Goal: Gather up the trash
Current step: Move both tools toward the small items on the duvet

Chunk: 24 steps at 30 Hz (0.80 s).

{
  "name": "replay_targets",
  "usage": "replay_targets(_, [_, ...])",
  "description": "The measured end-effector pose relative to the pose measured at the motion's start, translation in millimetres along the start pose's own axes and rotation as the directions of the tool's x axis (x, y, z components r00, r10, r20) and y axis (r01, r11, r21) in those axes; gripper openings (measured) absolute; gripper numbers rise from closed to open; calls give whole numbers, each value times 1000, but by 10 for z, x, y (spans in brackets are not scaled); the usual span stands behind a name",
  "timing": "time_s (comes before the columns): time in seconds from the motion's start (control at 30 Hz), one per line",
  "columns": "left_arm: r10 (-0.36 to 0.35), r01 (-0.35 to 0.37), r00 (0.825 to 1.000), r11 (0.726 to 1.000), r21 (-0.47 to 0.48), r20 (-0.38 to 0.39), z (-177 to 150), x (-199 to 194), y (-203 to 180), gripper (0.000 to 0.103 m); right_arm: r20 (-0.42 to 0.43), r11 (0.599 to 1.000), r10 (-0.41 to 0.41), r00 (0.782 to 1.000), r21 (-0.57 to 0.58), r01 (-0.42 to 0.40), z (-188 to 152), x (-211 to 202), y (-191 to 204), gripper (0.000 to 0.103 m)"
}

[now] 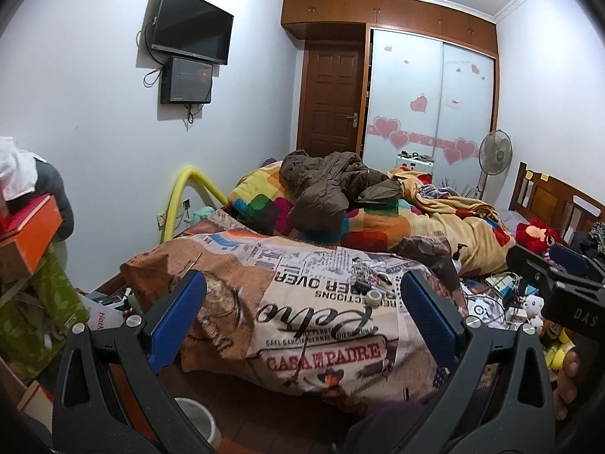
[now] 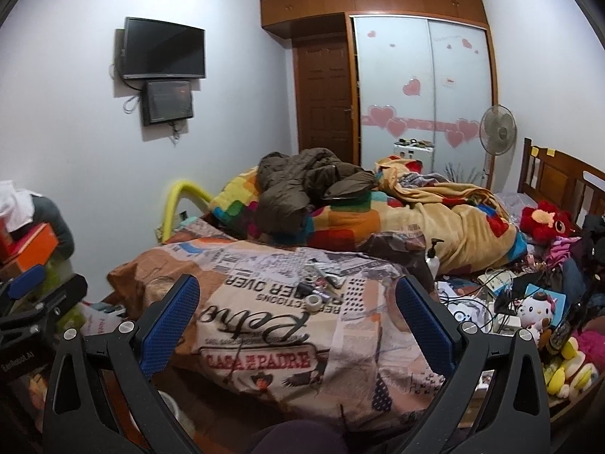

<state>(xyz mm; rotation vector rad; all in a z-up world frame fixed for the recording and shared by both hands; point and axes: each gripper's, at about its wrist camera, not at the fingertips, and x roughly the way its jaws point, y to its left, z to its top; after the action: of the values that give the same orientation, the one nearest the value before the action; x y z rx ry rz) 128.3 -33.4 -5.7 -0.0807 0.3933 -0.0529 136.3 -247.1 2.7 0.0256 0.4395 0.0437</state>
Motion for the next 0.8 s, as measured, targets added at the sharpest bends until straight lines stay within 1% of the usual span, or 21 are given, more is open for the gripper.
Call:
replay_targets(0.17, [-34,33,999,999,-31,-42,107,571,-95,103,-31,1000,-28,999,3,28,22,367,-166,103])
replay_targets(0.3, [-29,27,996,999,-19,-90,109,1057,-211,103,-54,999,-38,998,-4,38,24,673,-291,103])
replay_targets(0.43, [-24,23,991,1000,-10,-132,33,1572,-334,103,-93,999,-43,995,-31,41,-2,1080,-443,103])
replay_targets(0.5, [-17,17,990,1000,-3,-139,-14,1783,-392,103,-115,999,-39,993,-31,36,-23,1290,-523,103])
replay_targets(0.63, [-12,14,983,1000,7,-181,-138,2293,-497,103,-141,999,-25,990,-40,19,-76,1692,-649,103])
replay_targets(0.7, [-16,17,979,1000,5,-206,-196,2513,-527,98,-152,999,-30,988,-46,23,-104,1883,-705,103])
replay_targets(0.73, [-18,20,973,1000,4,-229,-236,2678,-540,97,-160,999,-29,987,-45,22,-117,1979,-731,103])
replay_targets(0.8, [-39,41,962,999,1,-271,-308,2911,-579,91,-180,1000,-5,984,-32,-1,-136,2176,-786,103])
